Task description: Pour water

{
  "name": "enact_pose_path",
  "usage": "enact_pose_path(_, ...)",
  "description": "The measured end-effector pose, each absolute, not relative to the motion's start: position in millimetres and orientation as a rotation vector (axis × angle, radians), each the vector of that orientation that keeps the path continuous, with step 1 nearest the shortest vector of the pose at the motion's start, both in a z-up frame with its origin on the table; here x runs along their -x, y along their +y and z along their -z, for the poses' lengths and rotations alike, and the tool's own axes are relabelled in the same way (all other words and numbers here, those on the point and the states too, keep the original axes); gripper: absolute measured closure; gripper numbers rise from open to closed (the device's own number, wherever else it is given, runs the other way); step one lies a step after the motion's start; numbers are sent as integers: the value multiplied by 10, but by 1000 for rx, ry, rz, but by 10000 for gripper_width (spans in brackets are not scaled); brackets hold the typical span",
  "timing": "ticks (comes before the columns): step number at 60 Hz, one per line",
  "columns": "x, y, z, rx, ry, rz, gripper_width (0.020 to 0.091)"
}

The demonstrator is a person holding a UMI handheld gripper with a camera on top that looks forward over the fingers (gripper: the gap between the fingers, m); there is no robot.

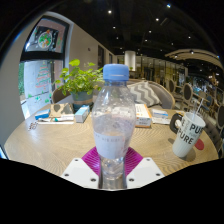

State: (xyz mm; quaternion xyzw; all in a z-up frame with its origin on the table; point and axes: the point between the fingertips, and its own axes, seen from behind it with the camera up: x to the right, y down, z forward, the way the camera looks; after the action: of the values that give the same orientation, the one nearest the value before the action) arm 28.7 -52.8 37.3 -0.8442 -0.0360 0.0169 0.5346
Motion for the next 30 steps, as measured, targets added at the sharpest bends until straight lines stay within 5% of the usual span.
enact_pose_path(15,-327,-470,-1070,1951,45,-174,843)
enact_pose_path(30,-407,-387,-2050,1796,437,-774,845)
